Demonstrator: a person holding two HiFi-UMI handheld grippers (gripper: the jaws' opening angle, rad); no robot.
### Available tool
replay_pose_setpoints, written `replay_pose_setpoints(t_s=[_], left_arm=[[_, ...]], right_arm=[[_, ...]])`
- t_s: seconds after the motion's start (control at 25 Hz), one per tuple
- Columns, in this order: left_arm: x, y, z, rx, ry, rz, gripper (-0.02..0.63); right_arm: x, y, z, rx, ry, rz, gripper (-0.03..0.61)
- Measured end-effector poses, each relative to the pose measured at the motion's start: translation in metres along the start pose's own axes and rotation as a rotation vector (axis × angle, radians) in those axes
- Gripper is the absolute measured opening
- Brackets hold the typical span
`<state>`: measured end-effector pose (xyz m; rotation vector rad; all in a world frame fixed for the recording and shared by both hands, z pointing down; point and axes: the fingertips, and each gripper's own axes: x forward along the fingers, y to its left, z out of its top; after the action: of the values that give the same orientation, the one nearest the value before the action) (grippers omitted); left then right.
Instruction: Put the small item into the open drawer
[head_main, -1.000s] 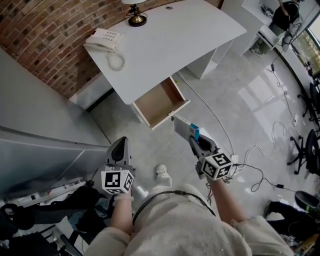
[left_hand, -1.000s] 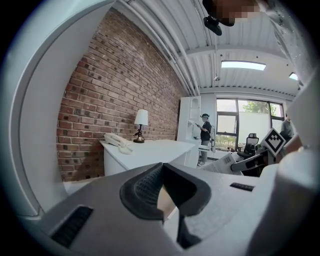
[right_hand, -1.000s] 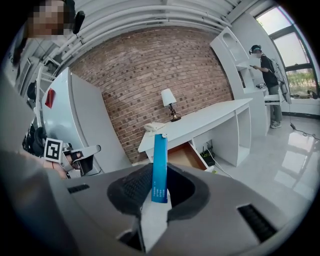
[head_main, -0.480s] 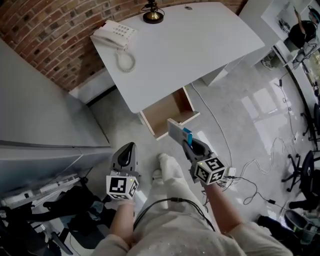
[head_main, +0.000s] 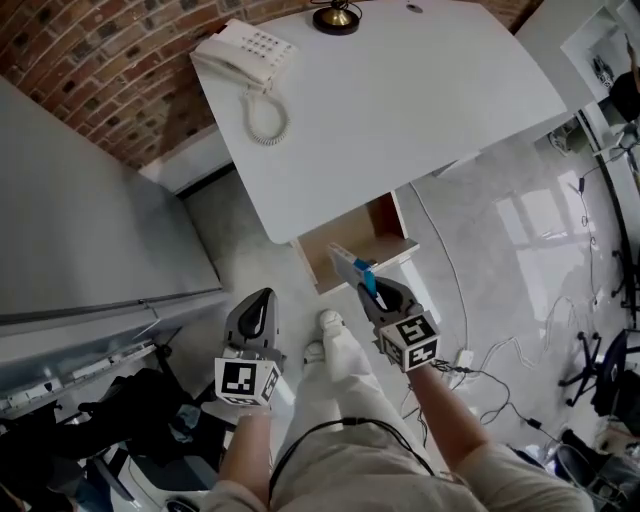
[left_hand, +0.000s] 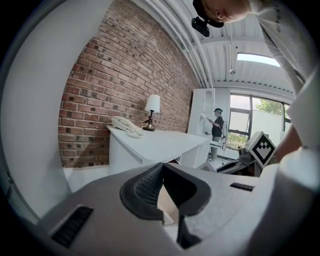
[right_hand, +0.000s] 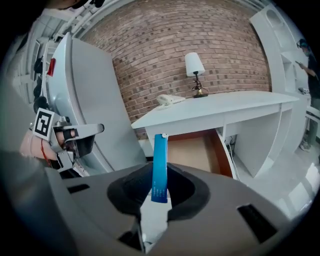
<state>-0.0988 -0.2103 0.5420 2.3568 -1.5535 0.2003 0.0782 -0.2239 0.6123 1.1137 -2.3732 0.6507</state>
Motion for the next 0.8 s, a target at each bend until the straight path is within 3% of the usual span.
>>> replay_pose_setpoints(t_s=[0.52,0.8], left_arm=[[0.019,0.012,-0.041,-0.050,0.031,0.061,0.005],[0.020,0.018,-0.053,-0.068,0.039,0.079,0.006]], right_arm=[[0.068,0.000,-0.031,-0.288,0.191,0.029,0.081],[0.091,0.004,-0.051,-0.382,0.288,0.032,0.081]])
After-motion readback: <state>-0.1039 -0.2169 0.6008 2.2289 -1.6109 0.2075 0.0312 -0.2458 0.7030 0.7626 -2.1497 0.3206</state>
